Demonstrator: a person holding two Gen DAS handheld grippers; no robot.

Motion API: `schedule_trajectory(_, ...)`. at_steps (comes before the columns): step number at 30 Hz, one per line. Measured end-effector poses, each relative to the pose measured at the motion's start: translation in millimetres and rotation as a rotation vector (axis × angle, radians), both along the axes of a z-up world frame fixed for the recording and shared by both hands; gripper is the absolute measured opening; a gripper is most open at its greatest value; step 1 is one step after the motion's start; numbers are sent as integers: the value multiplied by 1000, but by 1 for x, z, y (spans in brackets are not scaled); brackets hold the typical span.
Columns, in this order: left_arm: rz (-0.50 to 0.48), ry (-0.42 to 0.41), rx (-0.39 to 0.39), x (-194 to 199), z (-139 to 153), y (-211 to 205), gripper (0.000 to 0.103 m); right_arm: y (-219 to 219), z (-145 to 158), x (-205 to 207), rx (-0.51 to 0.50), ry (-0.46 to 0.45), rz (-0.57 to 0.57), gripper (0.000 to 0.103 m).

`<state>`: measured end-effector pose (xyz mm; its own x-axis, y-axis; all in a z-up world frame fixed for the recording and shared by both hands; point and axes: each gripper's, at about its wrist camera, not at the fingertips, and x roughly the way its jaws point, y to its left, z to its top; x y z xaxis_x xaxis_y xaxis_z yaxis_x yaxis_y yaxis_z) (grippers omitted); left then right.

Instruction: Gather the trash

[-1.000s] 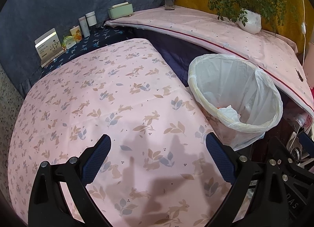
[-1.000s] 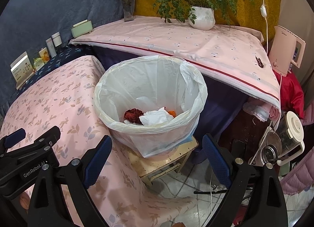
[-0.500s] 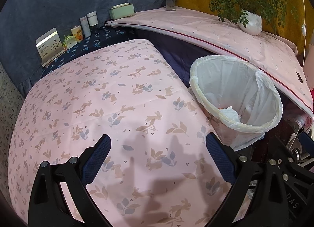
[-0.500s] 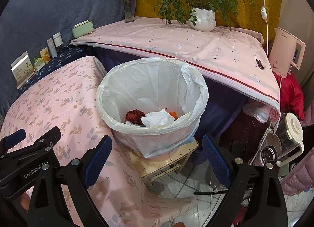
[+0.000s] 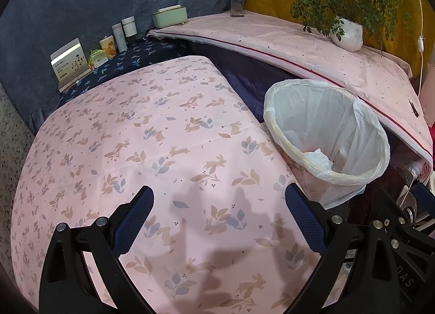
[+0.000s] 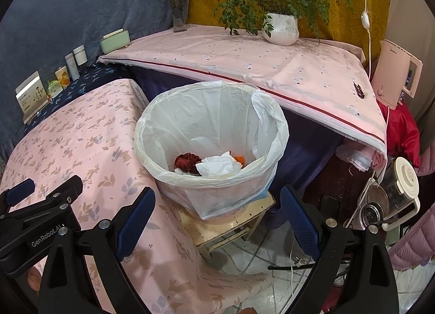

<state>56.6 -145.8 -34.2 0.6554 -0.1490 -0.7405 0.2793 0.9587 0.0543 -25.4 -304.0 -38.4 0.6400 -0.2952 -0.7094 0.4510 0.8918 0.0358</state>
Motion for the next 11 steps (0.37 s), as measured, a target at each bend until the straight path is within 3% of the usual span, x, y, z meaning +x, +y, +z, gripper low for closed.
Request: schedule_trajectory(11, 15, 22, -10, 1, 0, 3, 93, 1, 2, -1, -3, -2, 1, 89)
